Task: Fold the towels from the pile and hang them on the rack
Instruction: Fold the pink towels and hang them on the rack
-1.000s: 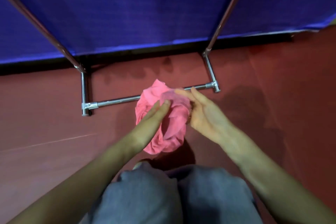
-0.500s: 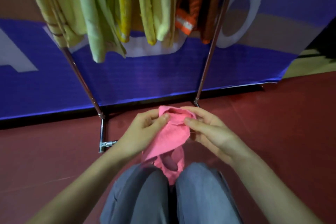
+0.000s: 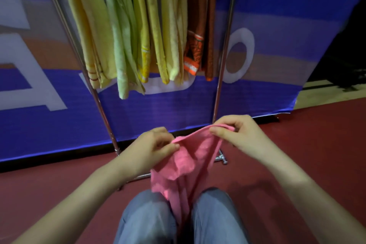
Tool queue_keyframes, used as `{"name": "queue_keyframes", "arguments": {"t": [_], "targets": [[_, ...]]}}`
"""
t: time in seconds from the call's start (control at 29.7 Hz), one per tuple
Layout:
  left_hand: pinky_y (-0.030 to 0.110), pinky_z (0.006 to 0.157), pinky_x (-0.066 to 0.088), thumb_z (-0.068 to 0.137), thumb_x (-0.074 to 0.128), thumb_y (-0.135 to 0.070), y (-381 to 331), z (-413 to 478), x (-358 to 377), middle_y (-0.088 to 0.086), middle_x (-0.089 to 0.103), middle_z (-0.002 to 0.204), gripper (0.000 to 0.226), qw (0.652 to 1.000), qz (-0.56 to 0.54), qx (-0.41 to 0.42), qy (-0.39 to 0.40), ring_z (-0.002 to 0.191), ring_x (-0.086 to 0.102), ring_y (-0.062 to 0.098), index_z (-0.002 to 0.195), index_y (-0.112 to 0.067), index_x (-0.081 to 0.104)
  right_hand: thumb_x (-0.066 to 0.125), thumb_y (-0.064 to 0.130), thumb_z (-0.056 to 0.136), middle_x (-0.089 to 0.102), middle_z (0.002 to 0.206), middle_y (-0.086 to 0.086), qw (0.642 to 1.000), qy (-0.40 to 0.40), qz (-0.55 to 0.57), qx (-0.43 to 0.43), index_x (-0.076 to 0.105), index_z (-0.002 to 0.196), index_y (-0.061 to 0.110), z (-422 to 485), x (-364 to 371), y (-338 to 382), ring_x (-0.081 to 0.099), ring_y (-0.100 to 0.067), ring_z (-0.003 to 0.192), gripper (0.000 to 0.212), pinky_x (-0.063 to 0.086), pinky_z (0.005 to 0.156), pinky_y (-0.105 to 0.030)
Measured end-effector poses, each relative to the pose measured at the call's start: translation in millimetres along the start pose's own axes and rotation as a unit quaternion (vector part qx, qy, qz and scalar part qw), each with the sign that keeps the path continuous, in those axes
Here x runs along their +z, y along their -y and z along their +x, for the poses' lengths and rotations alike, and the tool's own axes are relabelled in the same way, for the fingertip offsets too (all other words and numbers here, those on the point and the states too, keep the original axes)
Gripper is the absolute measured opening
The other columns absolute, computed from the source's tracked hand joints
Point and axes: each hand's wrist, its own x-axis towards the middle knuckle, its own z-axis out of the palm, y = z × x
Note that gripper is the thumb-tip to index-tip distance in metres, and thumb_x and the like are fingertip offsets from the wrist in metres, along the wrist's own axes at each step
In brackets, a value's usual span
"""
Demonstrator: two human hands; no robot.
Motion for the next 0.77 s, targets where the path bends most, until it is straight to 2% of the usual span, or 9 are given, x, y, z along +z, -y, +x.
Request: {"name": "queue_keyframes", "arguments": {"t": [0.1,0.2,0.27,0.37,0.44,0.51,0.57,0.67,0.77], "targets": [[0.009,0.069,0.039,0.078,0.050,-0.044,-16.2,2.7,-7.8,-0.004,0.053,0.078,0.027,0.998,-0.026,0.025,-0.044,0.075,0.052,0.005,0.065,-0.022,0.055,0.066,0.009,0.078,0.060,0.053,0.010,0.997,-0.054,-0.038,-0.040,0.065,0.063,0.025,-1.5,-12.1,17.4,0.052,0.005,0.056,0.022,0.038,0.057,-0.006],[0.012,0.053,0.033,0.090,0.052,-0.026,-28.8,-0.6,-7.7,-0.010,0.042,0.057,0.028,0.996,-0.053,0.019,-0.064,0.054,0.040,0.001,0.065,-0.013,0.049,0.068,0.015,0.076,0.053,0.067,0.005,0.989,-0.104,-0.072,-0.070,0.064,0.065,0.033,-2.3,-18.9,28.8,0.052,0.001,0.066,0.022,0.038,0.065,-0.006],[0.014,0.051,0.032,0.092,0.048,-0.021,-35.1,-6.1,-3.8,-0.010,0.043,0.055,0.026,0.994,-0.075,0.007,-0.084,0.052,0.036,0.000,0.066,-0.015,0.047,0.067,0.013,0.077,0.055,0.069,0.008,0.987,-0.121,-0.066,-0.079,0.064,0.066,0.033,-3.6,-21.2,35.6,0.054,0.006,0.067,0.023,0.039,0.066,-0.004],[0.023,0.056,0.034,0.091,0.049,-0.026,-42.3,-14.1,-0.3,-0.003,0.043,0.061,0.024,0.992,-0.092,-0.021,-0.085,0.058,0.037,0.006,0.070,-0.016,0.049,0.066,0.010,0.079,0.065,0.056,0.015,0.987,-0.134,-0.047,-0.079,0.065,0.067,0.028,-2.2,-19.9,43.2,0.055,0.011,0.059,0.021,0.039,0.060,-0.003],[0.027,0.055,0.032,0.086,0.054,-0.038,-40.2,-14.0,3.1,0.005,0.042,0.063,0.030,0.991,-0.117,-0.036,-0.050,0.060,0.036,0.012,0.069,-0.014,0.050,0.065,0.007,0.080,0.064,0.053,0.022,0.984,-0.154,-0.034,-0.083,0.067,0.072,0.022,1.8,-23.8,44.2,0.055,0.013,0.057,0.017,0.039,0.058,-0.002],[0.026,0.053,0.031,0.073,0.054,-0.055,-37.9,-26.6,-3.6,0.000,0.041,0.061,0.040,0.992,-0.114,-0.042,-0.031,0.058,0.036,0.009,0.064,-0.017,0.052,0.065,0.005,0.079,0.063,0.051,0.018,0.980,-0.172,-0.028,-0.094,0.070,0.083,0.013,1.3,-21.7,50.8,0.054,0.013,0.055,0.010,0.039,0.058,-0.002],[0.022,0.053,0.036,0.066,0.052,-0.060,-31.9,-29.4,-9.0,-0.005,0.046,0.061,0.045,0.991,-0.115,-0.065,-0.002,0.057,0.041,0.006,0.065,-0.016,0.056,0.066,0.006,0.079,0.062,0.055,0.018,0.974,-0.203,-0.028,-0.095,0.069,0.091,0.008,5.8,-30.4,49.6,0.053,0.013,0.053,0.013,0.039,0.057,-0.002],[0.020,0.051,0.040,0.082,0.061,-0.042,-26.6,-44.5,-22.1,-0.002,0.050,0.062,0.035,0.986,-0.117,-0.113,0.024,0.055,0.046,0.005,0.070,-0.008,0.061,0.068,0.011,0.078,0.063,0.055,0.018,0.966,-0.241,-0.034,-0.085,0.070,0.091,0.013,5.1,-41.5,50.6,0.052,0.011,0.054,0.013,0.042,0.058,-0.008],[0.015,0.052,0.038,0.085,0.058,-0.027,-16.5,-56.3,-33.5,0.000,0.050,0.061,0.030,0.984,-0.105,-0.140,0.020,0.054,0.045,0.002,0.068,-0.003,0.060,0.068,0.013,0.079,0.062,0.048,0.022,0.958,-0.280,-0.009,-0.063,0.067,0.090,0.018,6.4,-57.8,45.3,0.052,0.011,0.051,0.012,0.043,0.055,-0.007]]}}
